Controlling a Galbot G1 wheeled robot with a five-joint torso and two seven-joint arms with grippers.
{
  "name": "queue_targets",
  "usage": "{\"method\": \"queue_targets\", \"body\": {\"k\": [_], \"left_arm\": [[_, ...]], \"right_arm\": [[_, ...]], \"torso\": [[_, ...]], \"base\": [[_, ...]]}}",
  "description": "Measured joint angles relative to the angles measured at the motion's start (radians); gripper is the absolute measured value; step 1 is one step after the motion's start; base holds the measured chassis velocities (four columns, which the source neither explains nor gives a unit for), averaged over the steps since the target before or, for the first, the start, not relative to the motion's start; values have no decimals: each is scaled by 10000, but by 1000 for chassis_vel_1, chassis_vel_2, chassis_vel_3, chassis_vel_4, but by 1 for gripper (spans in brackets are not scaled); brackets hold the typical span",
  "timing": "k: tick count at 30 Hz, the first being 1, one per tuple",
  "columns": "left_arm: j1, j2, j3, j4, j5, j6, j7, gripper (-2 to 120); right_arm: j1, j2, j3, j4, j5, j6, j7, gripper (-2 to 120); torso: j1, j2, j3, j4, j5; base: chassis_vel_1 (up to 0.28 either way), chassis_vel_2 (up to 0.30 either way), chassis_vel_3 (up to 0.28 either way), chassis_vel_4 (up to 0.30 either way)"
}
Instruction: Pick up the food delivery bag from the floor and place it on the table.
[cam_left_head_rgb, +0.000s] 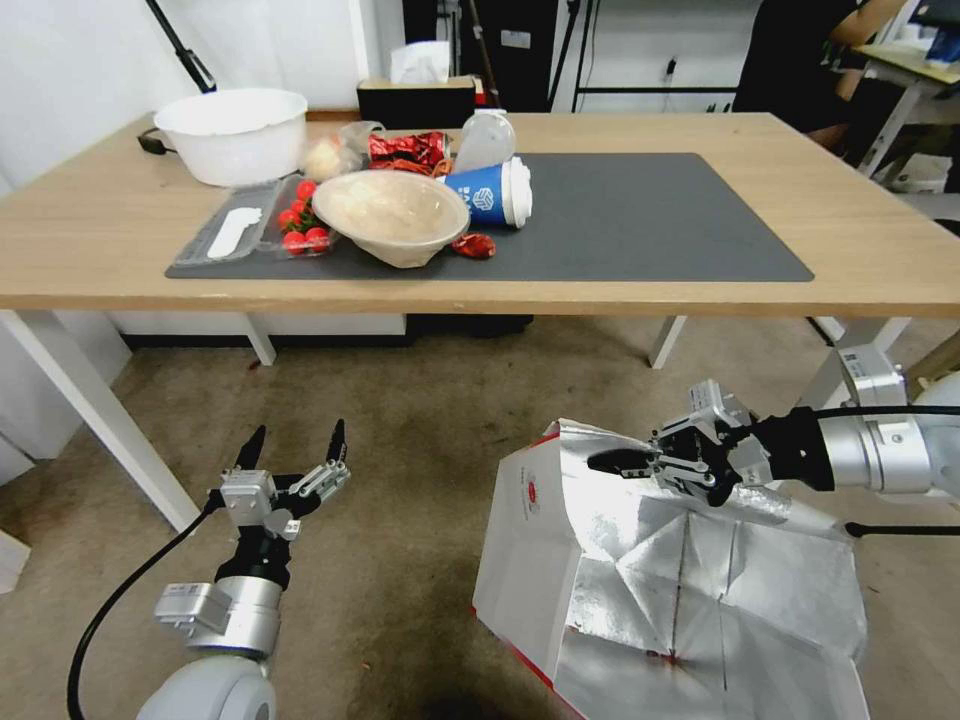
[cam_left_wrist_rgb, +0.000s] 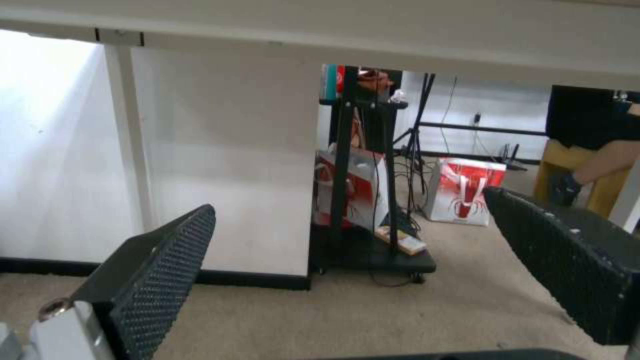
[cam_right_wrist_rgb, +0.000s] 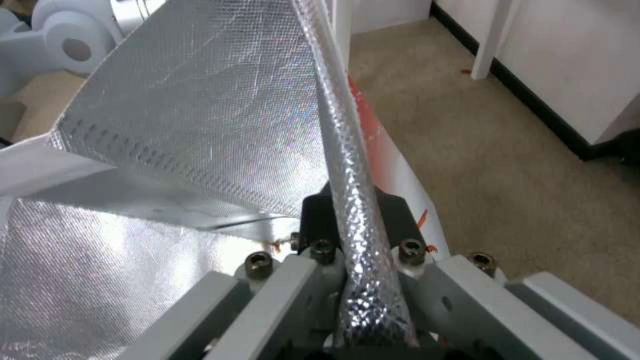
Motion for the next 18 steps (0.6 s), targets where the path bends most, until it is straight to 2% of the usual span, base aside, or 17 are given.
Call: {"method": "queue_targets", "body": {"k": [4,10,18], "left_arm": [[-2,0,-3,-10,-10,0,-1,100],[-2,5,-10,-25,-16,-1,-4,100],[6,0,-26,-56,-25,-5,-6,100]], "right_arm": [[11,-84,10,-15,27,0,-12,0],[14,-103,11,-15,30,0,-21,0],[19,-130,22,-27,42,4,-63,0]], "torso": [[68,201,133,1,0],[112,319,203,0,0],[247,718,469,0,0]], "base": [[0,0,0,0],[0,0,0,0],[0,0,0,0]]}}
